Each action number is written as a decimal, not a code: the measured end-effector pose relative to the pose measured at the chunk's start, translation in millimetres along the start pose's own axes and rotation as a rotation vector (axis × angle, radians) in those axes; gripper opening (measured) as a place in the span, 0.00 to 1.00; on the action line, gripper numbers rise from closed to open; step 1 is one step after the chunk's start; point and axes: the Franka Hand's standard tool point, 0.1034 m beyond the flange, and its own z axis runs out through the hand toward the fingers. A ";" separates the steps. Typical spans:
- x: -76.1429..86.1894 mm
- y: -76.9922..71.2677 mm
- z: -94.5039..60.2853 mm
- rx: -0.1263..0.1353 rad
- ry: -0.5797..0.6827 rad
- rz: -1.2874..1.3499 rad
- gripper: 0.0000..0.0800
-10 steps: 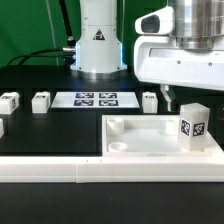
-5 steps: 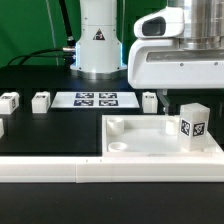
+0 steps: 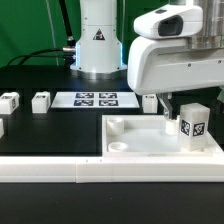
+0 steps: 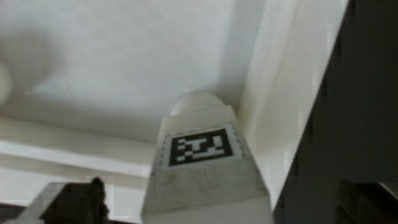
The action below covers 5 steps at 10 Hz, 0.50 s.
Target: Assemble square table
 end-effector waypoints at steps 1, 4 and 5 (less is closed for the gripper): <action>-0.1 -0.1 0.1 0.000 0.000 0.002 0.81; 0.1 0.7 -0.1 -0.001 0.001 0.002 0.45; -0.1 1.2 0.1 -0.001 0.001 0.013 0.36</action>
Offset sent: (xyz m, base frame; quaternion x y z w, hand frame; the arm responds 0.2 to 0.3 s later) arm 0.0000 0.0000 0.0000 0.0000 0.0000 0.0000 1.0000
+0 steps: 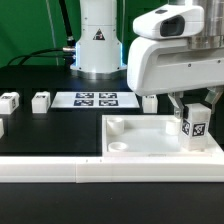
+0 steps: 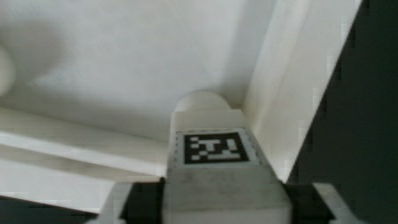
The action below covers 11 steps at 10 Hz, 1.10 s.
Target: Assemble square table
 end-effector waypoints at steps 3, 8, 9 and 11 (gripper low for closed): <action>0.2 -0.7 0.4 0.000 0.011 0.165 0.36; -1.1 -2.0 1.4 0.020 0.060 0.706 0.36; -1.1 -2.3 1.5 0.023 0.060 0.801 0.36; -1.0 -3.1 1.8 0.032 0.061 0.987 0.36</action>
Offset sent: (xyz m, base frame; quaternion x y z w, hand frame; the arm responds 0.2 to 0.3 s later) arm -0.0125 0.0039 -0.0025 -0.0070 0.0212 0.2127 0.9769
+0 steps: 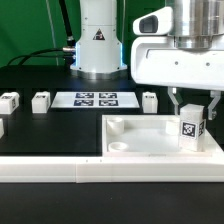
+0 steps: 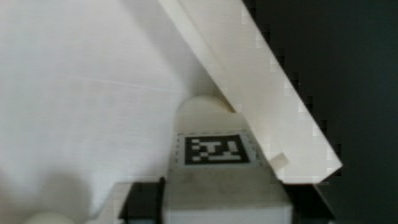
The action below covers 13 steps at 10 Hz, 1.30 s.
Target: Assemble square table
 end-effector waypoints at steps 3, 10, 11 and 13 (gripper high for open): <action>-2.7 -2.0 0.2 -0.001 0.001 0.304 0.36; -0.6 0.8 -0.9 -0.004 -0.028 0.181 0.67; -2.2 0.8 -1.4 -0.020 -0.039 0.045 0.78; -1.6 0.1 -1.5 -0.017 -0.041 -0.095 0.81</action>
Offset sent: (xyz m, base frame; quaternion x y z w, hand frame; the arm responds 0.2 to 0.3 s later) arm -0.0018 -0.0019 -0.0021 -0.0153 -0.0039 0.2279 0.9736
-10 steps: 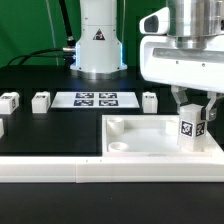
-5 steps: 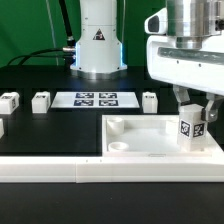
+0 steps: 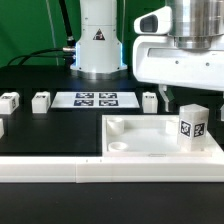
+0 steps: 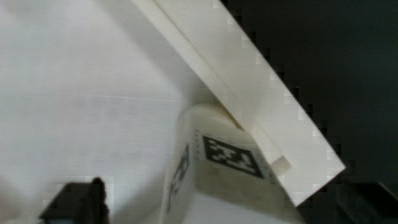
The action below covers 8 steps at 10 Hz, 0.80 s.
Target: Assemble square table
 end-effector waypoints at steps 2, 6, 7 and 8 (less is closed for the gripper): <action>0.1 0.2 0.1 0.000 0.000 -0.140 0.81; 0.1 0.5 0.8 -0.005 -0.001 -0.506 0.81; 0.2 0.6 1.1 -0.007 -0.001 -0.563 0.81; 1.2 0.4 1.0 -0.014 0.003 -0.680 0.81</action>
Offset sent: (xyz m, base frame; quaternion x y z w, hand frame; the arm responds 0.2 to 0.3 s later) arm 0.0049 0.0050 0.0022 -0.0191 -0.0111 -0.2008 0.9794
